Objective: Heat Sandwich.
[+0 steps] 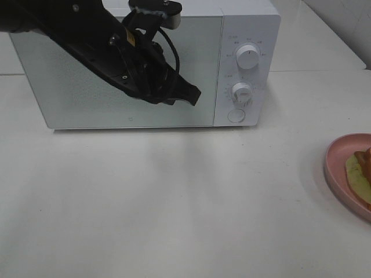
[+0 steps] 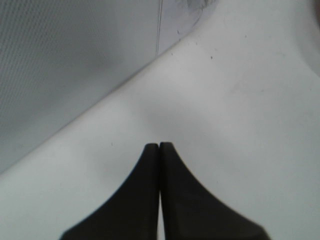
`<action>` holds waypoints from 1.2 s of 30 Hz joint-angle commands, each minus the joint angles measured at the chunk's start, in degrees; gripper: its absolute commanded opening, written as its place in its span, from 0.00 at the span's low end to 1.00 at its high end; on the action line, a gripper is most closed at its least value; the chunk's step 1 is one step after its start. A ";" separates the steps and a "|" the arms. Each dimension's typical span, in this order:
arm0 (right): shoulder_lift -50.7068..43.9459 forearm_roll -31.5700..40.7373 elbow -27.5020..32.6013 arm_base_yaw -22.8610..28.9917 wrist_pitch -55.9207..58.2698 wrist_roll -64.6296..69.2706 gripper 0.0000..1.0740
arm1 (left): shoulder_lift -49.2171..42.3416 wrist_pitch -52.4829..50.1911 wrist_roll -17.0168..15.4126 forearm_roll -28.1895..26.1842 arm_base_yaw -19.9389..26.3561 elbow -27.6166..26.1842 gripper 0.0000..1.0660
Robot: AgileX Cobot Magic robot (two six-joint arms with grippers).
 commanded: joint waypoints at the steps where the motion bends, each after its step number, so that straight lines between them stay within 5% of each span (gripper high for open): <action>1: -1.49 -0.17 0.11 -0.46 -0.29 -0.06 0.70 | -2.46 8.25 -0.40 -0.29 -0.34 -0.40 0.00; 4: -1.49 -0.17 0.11 -0.46 -0.29 -0.06 0.70 | -3.44 14.84 -0.17 -0.29 -0.34 -0.40 0.00; 6: -1.49 -0.17 0.11 -0.46 -0.29 -0.06 0.70 | -3.84 18.05 -0.17 -0.29 -0.34 -0.40 0.09; 7: -1.49 -0.17 0.11 -0.46 -0.29 -0.06 0.70 | -4.01 20.91 -0.23 -0.29 -0.34 -0.40 0.30; 8: -1.49 -0.17 0.11 -0.46 -0.29 -0.06 0.70 | -4.01 20.91 -0.23 -0.29 -0.34 -0.40 0.30; 9: -1.49 -0.17 0.11 -0.46 -0.29 -0.06 0.70 | -4.01 21.89 -0.52 -0.29 -0.34 -0.40 0.42; 10: -1.49 -0.17 0.11 -0.46 -0.29 -0.06 0.70 | -4.01 22.92 -1.32 -0.29 -0.34 -0.40 0.58; 11: -1.49 -0.17 0.11 -0.46 -0.29 -0.06 0.70 | -4.01 24.24 -2.69 -0.29 -0.34 -0.40 0.88; 12: -1.49 -0.17 0.11 -0.46 -0.29 -0.06 0.70 | -4.01 24.87 -3.32 -0.29 -0.34 -0.40 0.96; 23: -1.49 -0.17 0.11 -0.46 -0.29 -0.06 0.70 | -4.13 33.06 -5.10 2.75 0.80 -0.40 0.93; 36: -1.49 -0.17 0.11 -0.46 -0.29 -0.06 0.70 | -4.07 42.40 -2.52 -0.40 14.55 -0.40 0.93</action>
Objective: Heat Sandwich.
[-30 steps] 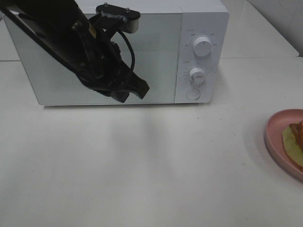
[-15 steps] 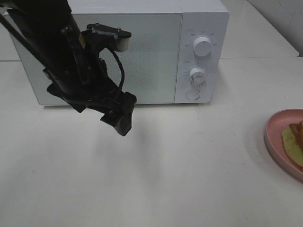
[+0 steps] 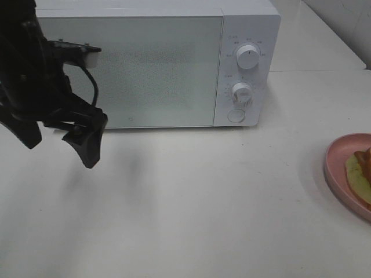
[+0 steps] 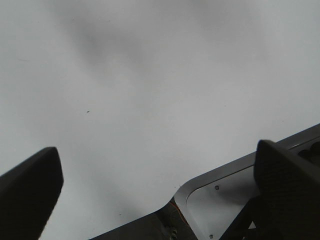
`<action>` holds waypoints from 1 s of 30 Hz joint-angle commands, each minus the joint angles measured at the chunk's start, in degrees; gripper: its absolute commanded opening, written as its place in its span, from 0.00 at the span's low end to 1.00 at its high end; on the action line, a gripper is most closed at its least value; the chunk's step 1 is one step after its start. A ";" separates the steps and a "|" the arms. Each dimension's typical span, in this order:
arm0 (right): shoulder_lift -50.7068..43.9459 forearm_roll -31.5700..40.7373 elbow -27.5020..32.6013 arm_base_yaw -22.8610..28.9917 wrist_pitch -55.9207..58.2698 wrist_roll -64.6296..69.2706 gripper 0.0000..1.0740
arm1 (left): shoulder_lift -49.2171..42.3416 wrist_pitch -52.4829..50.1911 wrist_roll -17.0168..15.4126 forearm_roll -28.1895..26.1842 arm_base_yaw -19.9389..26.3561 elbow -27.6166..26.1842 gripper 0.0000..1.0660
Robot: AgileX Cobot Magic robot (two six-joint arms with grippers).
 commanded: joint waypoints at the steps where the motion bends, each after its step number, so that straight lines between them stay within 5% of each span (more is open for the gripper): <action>1: -1.49 -0.17 0.11 -0.46 -0.29 -0.06 0.70 | -0.29 2.46 0.52 -1.38 4.41 -0.34 0.93; 9: -1.49 -0.17 0.11 -0.46 -0.29 -0.06 0.70 | -5.10 2.18 0.52 -1.26 11.12 2.92 0.92; 23: -1.49 -0.17 0.11 -0.46 -0.29 -0.06 0.70 | -29.91 -0.80 0.00 2.98 29.51 24.41 0.92; 30: -1.49 -0.17 0.11 -0.46 -0.29 -0.06 0.70 | -42.46 -3.32 0.00 2.98 29.97 30.08 0.92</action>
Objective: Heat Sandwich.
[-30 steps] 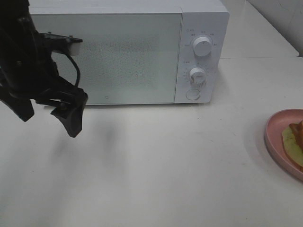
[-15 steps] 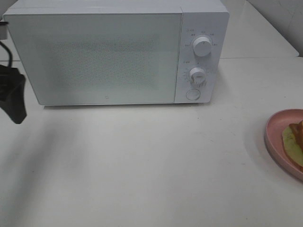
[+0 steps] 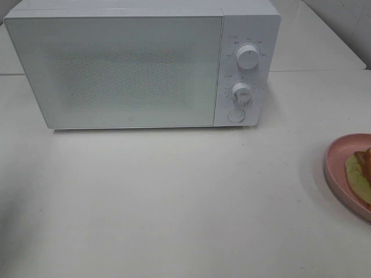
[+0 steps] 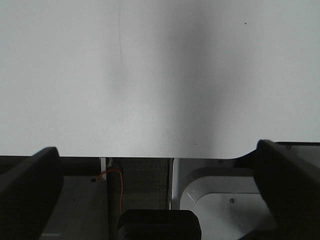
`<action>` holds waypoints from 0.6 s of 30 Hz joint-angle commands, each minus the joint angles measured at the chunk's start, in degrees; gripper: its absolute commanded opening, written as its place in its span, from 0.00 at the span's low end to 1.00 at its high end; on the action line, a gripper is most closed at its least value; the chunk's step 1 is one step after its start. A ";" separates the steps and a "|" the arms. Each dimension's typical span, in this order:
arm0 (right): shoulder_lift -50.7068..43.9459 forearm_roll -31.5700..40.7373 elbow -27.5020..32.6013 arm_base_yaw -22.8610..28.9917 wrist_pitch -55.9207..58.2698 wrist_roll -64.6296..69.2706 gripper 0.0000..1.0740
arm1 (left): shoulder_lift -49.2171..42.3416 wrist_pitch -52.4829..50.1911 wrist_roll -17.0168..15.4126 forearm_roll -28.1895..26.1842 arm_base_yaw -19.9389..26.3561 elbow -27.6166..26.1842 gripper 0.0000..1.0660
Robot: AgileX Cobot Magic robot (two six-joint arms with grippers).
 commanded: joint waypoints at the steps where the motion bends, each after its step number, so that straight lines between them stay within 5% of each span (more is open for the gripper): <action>1: -1.49 -0.17 0.11 -0.46 -0.29 -0.06 0.70 | -8.08 -1.60 -0.34 -0.23 0.11 3.21 0.92; 18: -1.49 -0.17 0.11 -0.46 -0.29 -0.06 0.70 | -49.96 -7.62 -0.34 0.17 0.11 14.84 0.92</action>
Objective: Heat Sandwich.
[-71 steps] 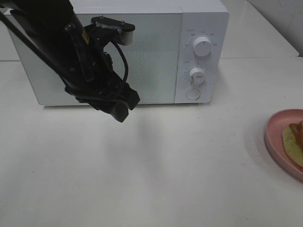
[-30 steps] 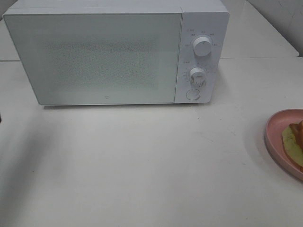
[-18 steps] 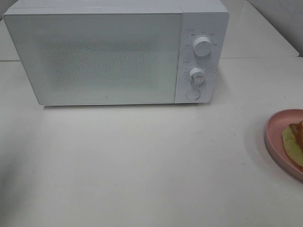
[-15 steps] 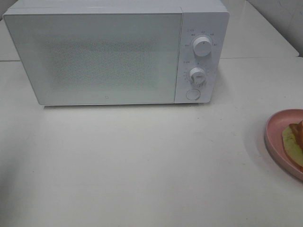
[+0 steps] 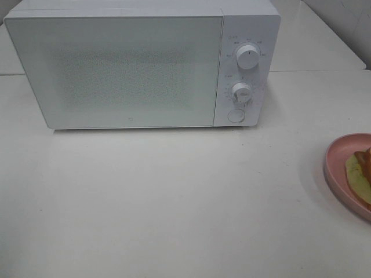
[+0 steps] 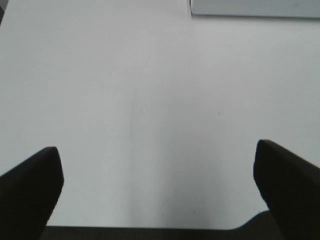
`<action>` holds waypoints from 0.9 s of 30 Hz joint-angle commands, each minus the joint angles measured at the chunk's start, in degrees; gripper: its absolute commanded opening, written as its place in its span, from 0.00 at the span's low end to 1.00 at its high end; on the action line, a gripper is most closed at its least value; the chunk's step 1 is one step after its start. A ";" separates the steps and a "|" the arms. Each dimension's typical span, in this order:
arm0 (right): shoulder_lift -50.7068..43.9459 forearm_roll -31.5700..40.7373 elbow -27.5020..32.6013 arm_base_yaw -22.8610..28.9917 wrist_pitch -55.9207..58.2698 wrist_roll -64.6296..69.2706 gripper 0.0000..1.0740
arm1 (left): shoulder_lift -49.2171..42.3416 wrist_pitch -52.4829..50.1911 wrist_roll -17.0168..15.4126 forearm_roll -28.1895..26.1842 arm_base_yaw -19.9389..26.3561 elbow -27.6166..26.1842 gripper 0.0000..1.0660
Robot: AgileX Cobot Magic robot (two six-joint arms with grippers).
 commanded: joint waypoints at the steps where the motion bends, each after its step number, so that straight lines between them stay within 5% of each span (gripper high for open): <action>1: -1.49 -0.17 0.11 -0.46 -0.29 -0.06 0.70 | -8.31 0.86 0.00 0.17 0.11 0.92 0.92; 7: -1.49 -0.17 0.11 -0.46 -0.29 -0.06 0.70 | -20.68 2.52 0.00 0.11 0.11 2.06 0.92; 27: -1.20 -0.17 0.11 -0.46 -0.29 -0.06 0.70 | -21.03 2.52 0.00 0.06 0.11 2.06 0.92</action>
